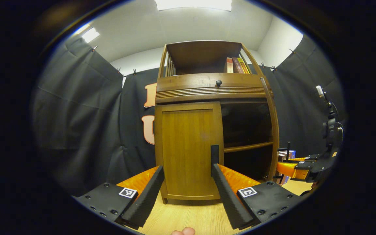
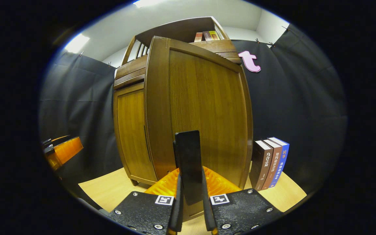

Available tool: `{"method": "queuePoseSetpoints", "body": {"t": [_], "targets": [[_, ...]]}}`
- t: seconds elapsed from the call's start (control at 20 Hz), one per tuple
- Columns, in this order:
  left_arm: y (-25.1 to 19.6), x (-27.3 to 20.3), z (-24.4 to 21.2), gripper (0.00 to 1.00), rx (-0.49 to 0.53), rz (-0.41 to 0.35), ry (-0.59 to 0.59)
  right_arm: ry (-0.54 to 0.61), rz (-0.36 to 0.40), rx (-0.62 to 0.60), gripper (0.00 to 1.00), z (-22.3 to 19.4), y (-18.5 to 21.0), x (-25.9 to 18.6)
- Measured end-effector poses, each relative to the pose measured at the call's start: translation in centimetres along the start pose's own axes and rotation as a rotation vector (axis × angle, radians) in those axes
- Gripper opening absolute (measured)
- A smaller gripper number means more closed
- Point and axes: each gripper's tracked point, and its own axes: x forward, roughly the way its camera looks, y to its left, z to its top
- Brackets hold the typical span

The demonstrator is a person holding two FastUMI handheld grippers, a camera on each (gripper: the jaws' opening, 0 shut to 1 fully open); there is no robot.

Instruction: Open the right door of the double-door shoe cabinet with the right hand, and open the left door with the left hand.

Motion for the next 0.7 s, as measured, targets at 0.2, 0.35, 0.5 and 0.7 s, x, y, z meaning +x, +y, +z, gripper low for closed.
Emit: {"method": "queuePoseSetpoints", "body": {"t": [0.2,0.35,0.5,0.7], "targets": [[-0.7,0.8,-0.5,0.97,-0.007,-0.017,0.01,0.009,-0.054,-0.029,0.24,0.0,-1.8,-1.0],[-1.2,0.9,-0.6,0.96,-0.001,-0.031,0.014,0.022,-0.077,-0.025,0.31,-0.2,-2.6,-1.6],[-1.6,1.1,-0.5,0.97,0.005,-0.04,0.01,0.012,-0.107,-0.038,0.19,0.0,-3.7,-2.0],[-2.1,1.0,-0.4,0.97,-0.004,-0.052,0.011,0.02,-0.197,-0.041,0.16,-0.2,-6.2,-2.5]]}}
